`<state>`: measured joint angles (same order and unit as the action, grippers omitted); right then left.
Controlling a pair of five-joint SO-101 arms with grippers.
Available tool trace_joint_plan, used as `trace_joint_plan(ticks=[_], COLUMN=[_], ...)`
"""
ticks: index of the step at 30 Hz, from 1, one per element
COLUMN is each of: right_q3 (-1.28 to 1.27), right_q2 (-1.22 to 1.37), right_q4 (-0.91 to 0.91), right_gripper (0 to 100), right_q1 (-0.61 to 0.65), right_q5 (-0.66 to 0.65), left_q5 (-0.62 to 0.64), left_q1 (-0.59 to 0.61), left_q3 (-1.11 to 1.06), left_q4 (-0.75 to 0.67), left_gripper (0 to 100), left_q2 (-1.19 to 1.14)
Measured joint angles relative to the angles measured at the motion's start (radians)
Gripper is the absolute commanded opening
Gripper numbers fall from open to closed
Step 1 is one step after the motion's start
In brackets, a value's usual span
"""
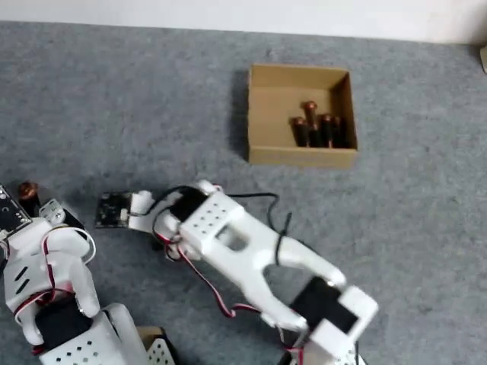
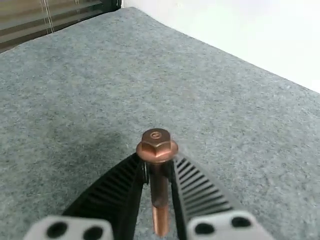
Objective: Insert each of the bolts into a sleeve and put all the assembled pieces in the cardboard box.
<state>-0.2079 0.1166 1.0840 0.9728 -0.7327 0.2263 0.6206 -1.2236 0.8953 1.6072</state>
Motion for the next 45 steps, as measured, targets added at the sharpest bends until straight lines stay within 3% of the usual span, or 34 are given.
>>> trace_joint_plan(ticks=[9, 37, 39, 45], right_q3=[0.173, 0.238, 0.239, 0.247], right_q2=[0.167, 0.404, 0.413, 0.422], right_q4=[0.0, 0.002, 0.002, 0.002], right_gripper=[34.6, 34.5, 30.9, 3.0], right_q1=[0.021, 0.069, 0.069, 0.068], right_q5=[-0.097, -0.06, -0.06, -0.061], left_q5=[0.0, 0.0, 0.0, 0.0], left_q1=[0.0, 0.002, 0.002, 0.002], left_q3=[-0.04, -0.04, -0.041, -0.041], left_q4=[-0.025, -0.029, -0.029, -0.029], left_gripper=[1, 1, 1, 1], left_q2=[0.0, 0.0, 0.0, 0.0])
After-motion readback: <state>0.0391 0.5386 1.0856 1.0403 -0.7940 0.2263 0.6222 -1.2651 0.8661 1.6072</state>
